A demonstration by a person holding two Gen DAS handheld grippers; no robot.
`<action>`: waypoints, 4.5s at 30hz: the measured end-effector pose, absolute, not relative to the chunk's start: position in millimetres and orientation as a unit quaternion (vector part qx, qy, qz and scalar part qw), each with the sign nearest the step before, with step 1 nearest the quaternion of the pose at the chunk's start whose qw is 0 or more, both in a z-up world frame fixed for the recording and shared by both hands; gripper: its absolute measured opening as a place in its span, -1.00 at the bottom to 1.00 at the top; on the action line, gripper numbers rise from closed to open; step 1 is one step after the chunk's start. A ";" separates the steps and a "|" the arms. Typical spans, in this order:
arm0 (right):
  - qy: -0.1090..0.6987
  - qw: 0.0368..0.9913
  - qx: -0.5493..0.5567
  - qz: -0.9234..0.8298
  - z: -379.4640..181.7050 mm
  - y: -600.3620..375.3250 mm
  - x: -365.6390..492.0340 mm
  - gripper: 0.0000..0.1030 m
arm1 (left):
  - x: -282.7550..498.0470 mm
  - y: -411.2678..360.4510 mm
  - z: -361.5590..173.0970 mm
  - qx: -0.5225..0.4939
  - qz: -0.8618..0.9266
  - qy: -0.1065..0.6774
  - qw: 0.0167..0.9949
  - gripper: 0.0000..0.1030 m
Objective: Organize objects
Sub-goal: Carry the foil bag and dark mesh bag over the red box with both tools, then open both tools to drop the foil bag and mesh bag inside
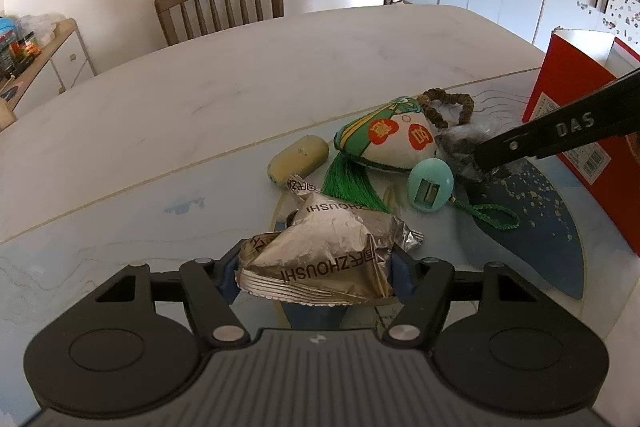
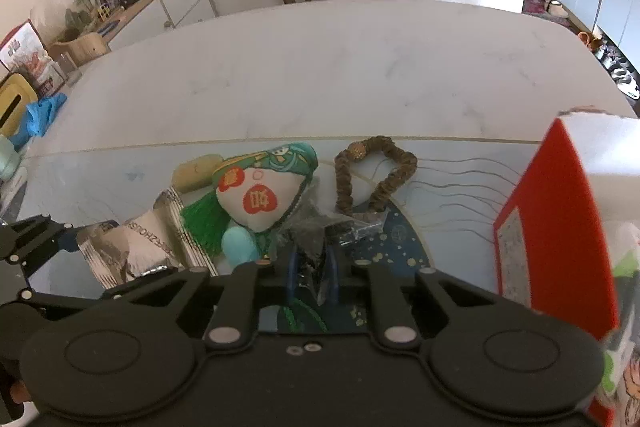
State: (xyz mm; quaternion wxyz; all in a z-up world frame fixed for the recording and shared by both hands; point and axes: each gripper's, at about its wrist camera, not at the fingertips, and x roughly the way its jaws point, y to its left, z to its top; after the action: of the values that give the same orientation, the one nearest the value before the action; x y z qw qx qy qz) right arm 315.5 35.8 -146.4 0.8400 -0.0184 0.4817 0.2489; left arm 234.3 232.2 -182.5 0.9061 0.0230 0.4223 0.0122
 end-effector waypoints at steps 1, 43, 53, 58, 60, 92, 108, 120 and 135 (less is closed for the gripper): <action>0.479 0.841 -0.015 0.249 -144.0 34.1 313.1 -0.72 | 232.2 232.2 -181.7 0.020 0.015 0.423 0.906 0.34; 0.387 0.888 0.073 0.236 -41.4 -101.1 206.1 -0.73 | 179.2 102.0 -53.8 -0.015 -0.043 0.360 0.932 0.34; 0.381 0.897 0.093 0.205 -43.4 -176.3 209.2 -0.73 | 204.6 31.2 -54.8 0.007 -0.071 0.361 0.930 0.34; 0.378 0.901 0.104 0.186 -46.3 -212.1 216.4 -0.73 | 219.6 0.2 -58.8 0.017 -0.085 0.367 0.926 0.34; 0.378 0.902 0.108 0.178 -48.3 -226.2 220.4 -0.73 | 225.2 -12.1 -61.0 0.023 -0.090 0.369 0.925 0.34; 0.469 0.860 -0.015 0.203 -119.1 -241.4 281.9 -0.73 | 341.2 -100.6 -123.4 0.066 -0.093 0.426 0.898 0.34; 0.484 0.845 -0.035 0.227 -137.8 -242.7 297.7 -0.72 | 361.5 -106.5 -157.6 0.070 -0.099 0.491 0.863 0.36; 0.470 0.851 -0.001 0.235 -116.6 -260.7 292.7 -0.51 | 363.7 -101.3 -156.1 0.055 -0.101 0.507 0.854 0.37; 0.440 0.866 0.021 0.236 -94.3 -274.4 278.6 -0.03 | 343.3 -90.6 -130.3 0.033 -0.107 0.471 0.875 0.53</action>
State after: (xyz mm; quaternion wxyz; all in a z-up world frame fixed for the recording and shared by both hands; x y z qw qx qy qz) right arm 278.6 -274.4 -94.3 0.8661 0.0209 0.4404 0.2356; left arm 343.3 -90.6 -130.3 0.8749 0.0328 0.4712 -0.1068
